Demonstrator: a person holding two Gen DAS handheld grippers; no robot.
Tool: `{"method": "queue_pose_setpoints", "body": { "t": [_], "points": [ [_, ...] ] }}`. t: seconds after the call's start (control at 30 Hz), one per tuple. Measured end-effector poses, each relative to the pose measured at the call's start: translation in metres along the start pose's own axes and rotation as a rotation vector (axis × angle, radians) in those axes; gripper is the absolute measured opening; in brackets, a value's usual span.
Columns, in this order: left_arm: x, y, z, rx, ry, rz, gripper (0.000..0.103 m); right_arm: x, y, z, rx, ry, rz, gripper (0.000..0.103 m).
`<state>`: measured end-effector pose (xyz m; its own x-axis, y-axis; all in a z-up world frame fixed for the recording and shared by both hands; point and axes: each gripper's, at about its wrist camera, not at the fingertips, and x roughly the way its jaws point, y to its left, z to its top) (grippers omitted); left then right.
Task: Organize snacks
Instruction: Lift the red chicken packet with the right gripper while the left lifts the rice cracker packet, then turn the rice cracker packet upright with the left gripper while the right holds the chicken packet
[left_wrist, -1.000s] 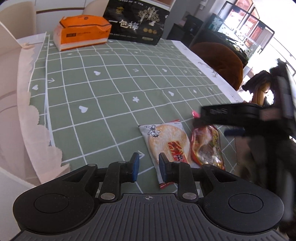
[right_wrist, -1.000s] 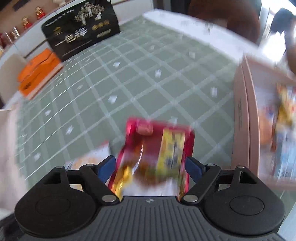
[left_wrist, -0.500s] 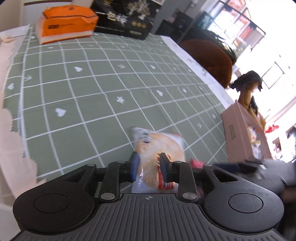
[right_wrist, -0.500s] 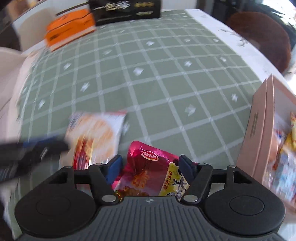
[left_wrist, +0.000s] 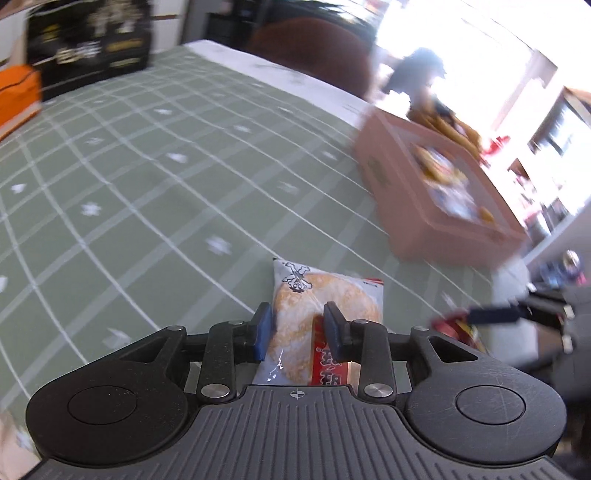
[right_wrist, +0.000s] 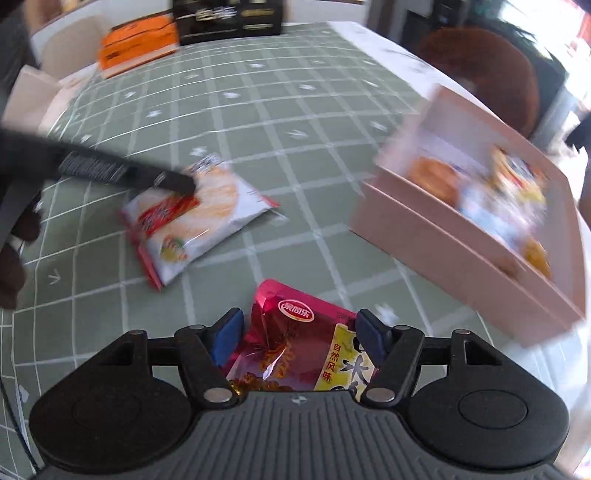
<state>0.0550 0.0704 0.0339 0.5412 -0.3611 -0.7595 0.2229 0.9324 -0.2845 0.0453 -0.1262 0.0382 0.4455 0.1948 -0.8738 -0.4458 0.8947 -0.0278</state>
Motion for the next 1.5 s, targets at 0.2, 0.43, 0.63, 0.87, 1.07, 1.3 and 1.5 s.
{"method": "queue_pose_setpoints", "body": {
  "t": [0.2, 0.43, 0.63, 0.87, 1.07, 1.3, 1.5],
  "points": [
    [-0.001, -0.039, -0.029, 0.019, 0.066, -0.115, 0.035, -0.019, -0.036, -0.019, 0.209, -0.003, 0.095, 0.071],
    [-0.027, -0.076, -0.032, 0.091, -0.002, 0.045, 0.035, -0.026, -0.035, -0.039, 0.126, -0.002, -0.020, 0.078],
    [-0.003, -0.126, -0.041, 0.267, 0.045, 0.104, 0.035, -0.027, -0.071, -0.051, 0.266, -0.004, -0.033, 0.078],
    [0.017, -0.158, -0.044, 0.379, 0.083, 0.138, 0.057, -0.054, -0.088, -0.062, 0.300, -0.061, -0.040, 0.078],
    [0.019, -0.160, -0.042, 0.357, 0.079, 0.123, 0.066, -0.064, -0.102, -0.071, 0.333, -0.081, -0.056, 0.078],
    [0.004, -0.118, -0.035, 0.209, 0.048, 0.201, 0.062, -0.068, -0.107, -0.075, 0.354, -0.098, -0.015, 0.079],
    [0.011, -0.111, -0.033, 0.164, 0.077, 0.130, 0.065, -0.051, -0.092, -0.080, 0.339, -0.046, 0.056, 0.080]
  ]
}}
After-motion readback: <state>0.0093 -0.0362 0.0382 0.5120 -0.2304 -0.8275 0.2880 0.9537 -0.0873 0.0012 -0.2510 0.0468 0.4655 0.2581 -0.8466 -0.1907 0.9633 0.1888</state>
